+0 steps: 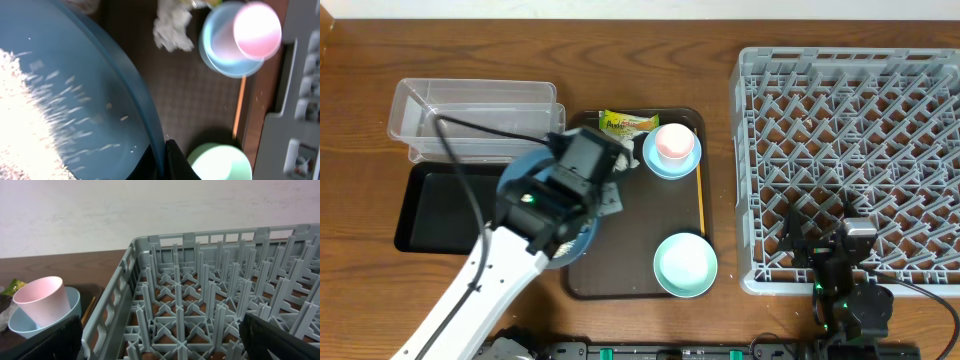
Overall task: Sort waste into correct bins and load items into the dishwasher rack
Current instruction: 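Lift the blue plate and carry it over the black tray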
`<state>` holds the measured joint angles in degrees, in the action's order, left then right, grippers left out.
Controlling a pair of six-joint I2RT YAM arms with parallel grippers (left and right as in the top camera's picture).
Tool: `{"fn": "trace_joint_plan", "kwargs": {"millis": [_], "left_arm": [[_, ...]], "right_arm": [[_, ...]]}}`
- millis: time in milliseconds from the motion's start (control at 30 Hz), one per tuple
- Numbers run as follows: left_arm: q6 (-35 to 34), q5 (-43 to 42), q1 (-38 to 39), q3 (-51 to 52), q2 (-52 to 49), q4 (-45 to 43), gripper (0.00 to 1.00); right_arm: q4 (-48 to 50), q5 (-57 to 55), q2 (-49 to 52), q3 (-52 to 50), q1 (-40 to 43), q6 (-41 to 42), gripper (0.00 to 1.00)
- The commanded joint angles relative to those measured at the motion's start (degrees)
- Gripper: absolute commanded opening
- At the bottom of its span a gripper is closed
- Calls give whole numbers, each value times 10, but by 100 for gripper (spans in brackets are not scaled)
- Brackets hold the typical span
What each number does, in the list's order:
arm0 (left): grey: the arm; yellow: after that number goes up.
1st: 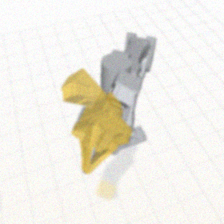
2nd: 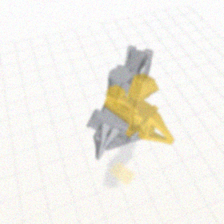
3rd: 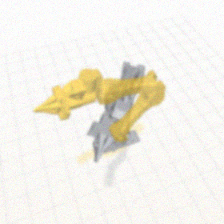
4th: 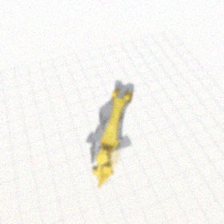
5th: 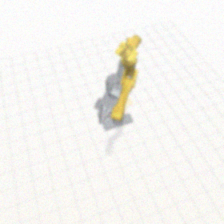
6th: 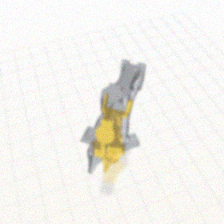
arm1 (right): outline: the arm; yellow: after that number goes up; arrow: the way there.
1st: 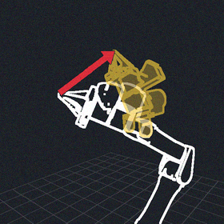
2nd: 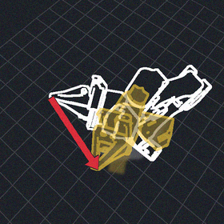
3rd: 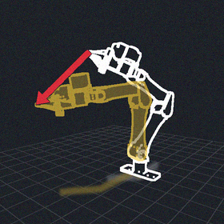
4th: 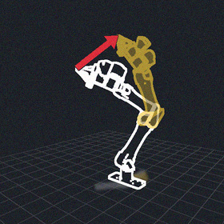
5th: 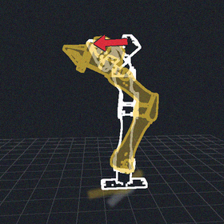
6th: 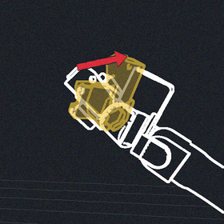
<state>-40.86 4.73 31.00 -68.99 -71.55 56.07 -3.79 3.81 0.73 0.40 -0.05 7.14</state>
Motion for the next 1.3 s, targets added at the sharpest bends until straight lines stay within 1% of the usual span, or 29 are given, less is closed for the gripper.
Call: {"fn": "trace_joint_plan", "kwargs": {"millis": [0,100,233,300,433,633,833,1033,1133,1267], "left_arm": [[14,-8,-41,-18,11,2,6],[33,-45,-82,-17,8,0,6],[61,-61,-131,-17,2,-11,6],[85,-66,-151,-17,0,-26,6],[135,-104,-188,-17,-5,-67,6],[153,-153,-250,-17,-28,-104,6],[158,-250,-337,-17,-52,-121,6],[158,-383,-438,-17,-55,-125,6],[162,-412,-487,-16,-56,-132,6],[188,-485,-544,-6,-59,-153,6]], "right_arm": [[-2,-4,-2,-1,4,-5,99],[-2,-4,-2,-1,4,-5,99],[-2,-4,-2,-1,4,-5,99],[-2,-4,-2,-1,4,-5,99],[-2,-4,-2,-1,4,-5,99],[-2,-4,-2,-1,4,-5,99],[-2,-4,-2,-1,4,-5,99],[-2,-4,-2,-1,4,-5,99],[-2,-4,-2,-1,4,-5,99],[-2,-4,-2,-1,4,-5,99]]}}
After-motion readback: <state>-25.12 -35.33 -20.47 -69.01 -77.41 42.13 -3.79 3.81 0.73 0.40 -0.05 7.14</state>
